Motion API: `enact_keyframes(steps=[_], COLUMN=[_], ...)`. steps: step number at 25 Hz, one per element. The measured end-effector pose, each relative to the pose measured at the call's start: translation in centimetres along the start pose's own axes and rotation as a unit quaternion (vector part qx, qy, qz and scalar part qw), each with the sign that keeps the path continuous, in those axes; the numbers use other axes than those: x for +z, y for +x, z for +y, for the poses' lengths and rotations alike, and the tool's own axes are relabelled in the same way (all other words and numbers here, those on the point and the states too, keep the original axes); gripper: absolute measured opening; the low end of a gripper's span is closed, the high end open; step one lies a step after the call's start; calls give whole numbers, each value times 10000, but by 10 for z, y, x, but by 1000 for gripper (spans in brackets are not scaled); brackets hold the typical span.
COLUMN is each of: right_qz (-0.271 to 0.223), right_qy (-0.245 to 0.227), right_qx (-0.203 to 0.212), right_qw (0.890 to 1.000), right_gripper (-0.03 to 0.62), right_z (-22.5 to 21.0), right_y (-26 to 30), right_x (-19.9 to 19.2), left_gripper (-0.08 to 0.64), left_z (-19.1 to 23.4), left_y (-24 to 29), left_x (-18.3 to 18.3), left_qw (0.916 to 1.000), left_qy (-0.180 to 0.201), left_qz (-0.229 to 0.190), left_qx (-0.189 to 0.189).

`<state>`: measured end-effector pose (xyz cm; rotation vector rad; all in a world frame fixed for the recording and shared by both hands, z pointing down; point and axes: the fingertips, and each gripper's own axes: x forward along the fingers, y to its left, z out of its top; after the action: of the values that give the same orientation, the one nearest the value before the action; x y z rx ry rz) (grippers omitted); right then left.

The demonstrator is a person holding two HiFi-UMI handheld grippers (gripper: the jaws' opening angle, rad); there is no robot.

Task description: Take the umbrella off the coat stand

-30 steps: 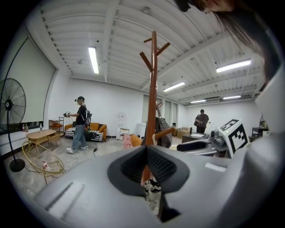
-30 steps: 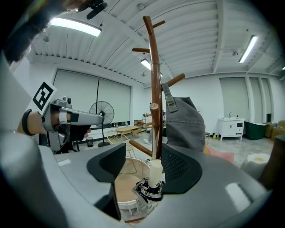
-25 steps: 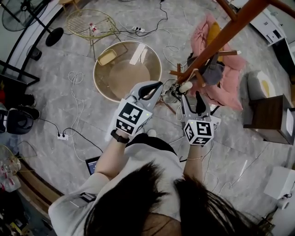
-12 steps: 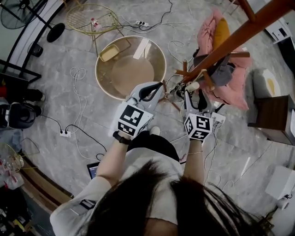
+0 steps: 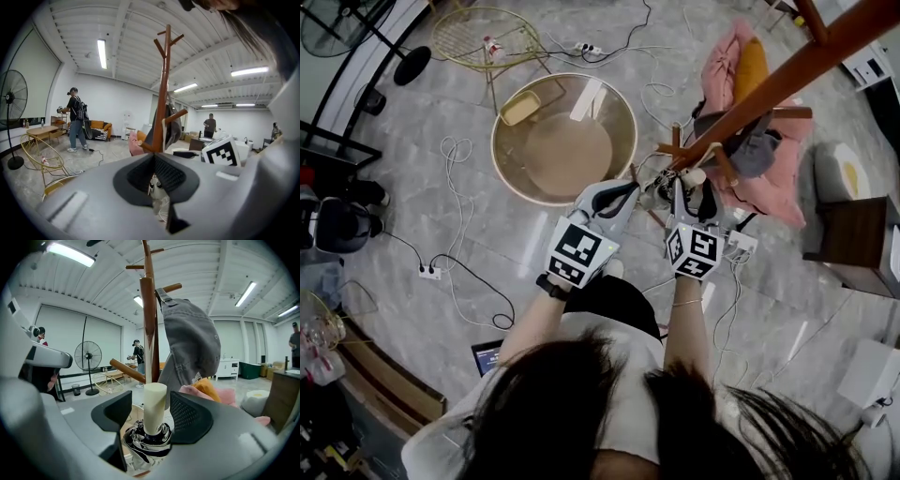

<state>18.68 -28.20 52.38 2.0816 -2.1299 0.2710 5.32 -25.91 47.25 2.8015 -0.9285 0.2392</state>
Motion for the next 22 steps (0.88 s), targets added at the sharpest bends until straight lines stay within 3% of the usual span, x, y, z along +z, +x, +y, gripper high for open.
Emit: enact_keyframes(steps=[7, 12, 16, 22], right_qz=[23, 121, 135, 144], right_qy=[-15, 5, 59, 71], right_qx=[-110, -408, -539, -524], right_qw=[9999, 9991, 9984, 9985], right_gripper=[229, 225, 166, 163], right_z=[3, -6, -11, -11], right_y=[17, 25, 24, 23], right_x=[1, 0, -1, -1], left_gripper=[58, 58, 58, 58], left_z=[-2, -5, -1, 2], left_y=[-7, -12, -18, -20], left_x=[-8, -9, -18, -13], left_qw=[10000, 9999, 9998, 9999], left_qy=[-87, -129, -158, -167], left_qz=[31, 24, 89, 20], left_qx=[-3, -12, 42, 24])
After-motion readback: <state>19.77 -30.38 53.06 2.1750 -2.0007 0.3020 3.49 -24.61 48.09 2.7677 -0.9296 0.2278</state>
